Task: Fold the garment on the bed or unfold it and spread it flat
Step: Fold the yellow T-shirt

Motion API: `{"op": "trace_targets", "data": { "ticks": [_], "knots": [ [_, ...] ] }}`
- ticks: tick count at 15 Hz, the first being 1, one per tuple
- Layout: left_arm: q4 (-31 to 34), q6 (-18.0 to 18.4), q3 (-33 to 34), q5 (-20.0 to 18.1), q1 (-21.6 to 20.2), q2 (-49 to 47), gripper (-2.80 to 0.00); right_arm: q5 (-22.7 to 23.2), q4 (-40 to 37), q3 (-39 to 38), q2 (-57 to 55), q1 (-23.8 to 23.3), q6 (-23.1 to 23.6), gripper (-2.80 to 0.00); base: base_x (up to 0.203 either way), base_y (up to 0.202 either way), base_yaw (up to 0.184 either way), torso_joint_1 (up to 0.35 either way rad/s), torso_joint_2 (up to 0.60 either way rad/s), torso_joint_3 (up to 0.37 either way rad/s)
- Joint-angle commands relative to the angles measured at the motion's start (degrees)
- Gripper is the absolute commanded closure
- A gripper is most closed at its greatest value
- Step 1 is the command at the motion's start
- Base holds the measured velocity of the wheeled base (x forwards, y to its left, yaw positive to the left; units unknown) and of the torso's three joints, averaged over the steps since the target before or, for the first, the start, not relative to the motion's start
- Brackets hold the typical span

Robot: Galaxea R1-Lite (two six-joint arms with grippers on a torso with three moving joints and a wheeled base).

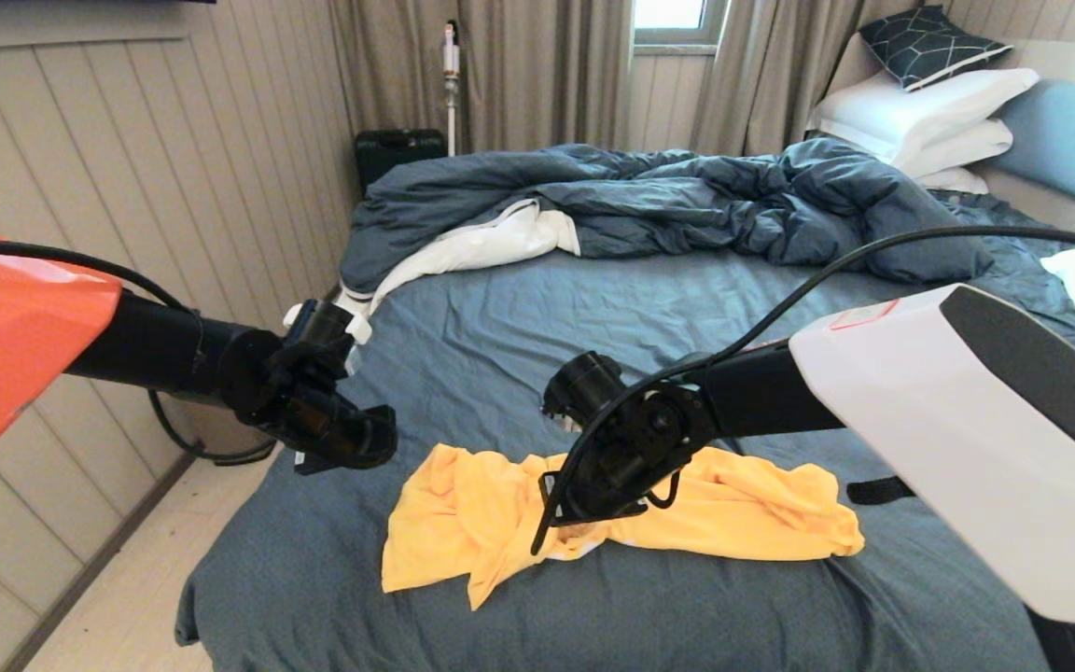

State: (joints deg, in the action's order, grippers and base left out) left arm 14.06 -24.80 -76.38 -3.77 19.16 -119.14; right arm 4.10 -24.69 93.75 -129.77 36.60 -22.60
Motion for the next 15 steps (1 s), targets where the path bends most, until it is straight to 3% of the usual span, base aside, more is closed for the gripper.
{"op": "trace_targets", "data": {
  "ticks": [1, 9, 13, 15],
  "knots": [
    [0.17, -0.01, -0.26, -0.01, -0.93, 0.29, 0.00, 0.06, -0.01, -0.06, 1.31, 0.16, -0.11, 0.00, 0.000, 0.000, 0.000, 0.000, 0.00, 0.000],
    [1.35, -0.07, -1.30, -0.01, -1.49, 2.63, 0.00, -3.15, -0.03, -9.51, 13.08, -1.05, -0.38, 0.00, 0.000, 0.000, 0.000, 0.000, 0.00, 0.000],
    [4.45, -0.36, -0.42, -0.49, -1.44, 6.17, 0.00, -3.17, -0.24, -12.49, 21.90, -11.19, 0.86, 0.00, 0.000, 0.000, 0.000, 0.000, 0.00, 0.000],
    [5.85, -1.11, 3.20, -2.12, -1.77, 9.08, 0.00, -2.57, 0.28, -18.59, 23.87, -16.79, 1.90, 0.00, 0.000, 0.000, 0.000, 0.000, 0.00, 0.000]
  ]
}}
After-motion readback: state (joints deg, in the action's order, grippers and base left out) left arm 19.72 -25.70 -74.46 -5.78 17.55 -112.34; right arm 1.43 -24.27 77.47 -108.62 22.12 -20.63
